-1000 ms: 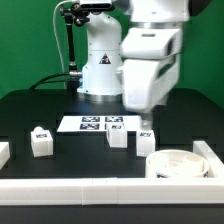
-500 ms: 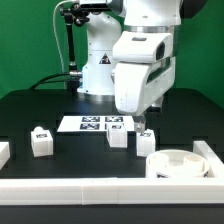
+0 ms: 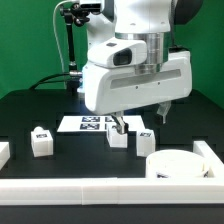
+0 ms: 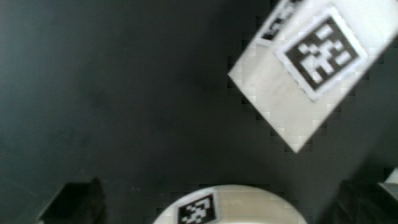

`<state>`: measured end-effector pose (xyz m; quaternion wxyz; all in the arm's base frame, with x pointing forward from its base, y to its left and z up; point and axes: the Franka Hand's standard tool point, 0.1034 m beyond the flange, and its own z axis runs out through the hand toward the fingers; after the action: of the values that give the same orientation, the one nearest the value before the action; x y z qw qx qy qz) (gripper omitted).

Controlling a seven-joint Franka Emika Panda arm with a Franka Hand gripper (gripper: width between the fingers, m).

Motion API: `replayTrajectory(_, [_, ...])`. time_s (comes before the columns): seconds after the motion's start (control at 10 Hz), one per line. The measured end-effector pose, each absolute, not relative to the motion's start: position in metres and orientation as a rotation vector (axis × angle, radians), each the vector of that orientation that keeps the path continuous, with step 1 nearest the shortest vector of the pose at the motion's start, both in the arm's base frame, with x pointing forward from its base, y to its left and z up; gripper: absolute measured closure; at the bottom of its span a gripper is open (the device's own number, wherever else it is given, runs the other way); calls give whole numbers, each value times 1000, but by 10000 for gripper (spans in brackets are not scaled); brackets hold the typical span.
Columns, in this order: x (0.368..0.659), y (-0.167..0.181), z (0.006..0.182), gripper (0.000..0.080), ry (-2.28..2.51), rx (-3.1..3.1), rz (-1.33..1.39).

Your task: Assemble stool

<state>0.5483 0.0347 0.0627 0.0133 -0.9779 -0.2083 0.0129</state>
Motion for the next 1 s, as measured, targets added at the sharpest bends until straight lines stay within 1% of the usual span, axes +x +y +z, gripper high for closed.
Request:
replayTrajectory(0.3, [548, 38, 63, 150, -340, -3080, 43])
replayTrajectory(0.6, [544, 33, 57, 150, 263, -3061, 106])
replayTrajectory(0.9, [543, 38, 57, 150, 512, -3015, 123])
replayTrajectory(1.0, [541, 38, 57, 150, 508, -3015, 150])
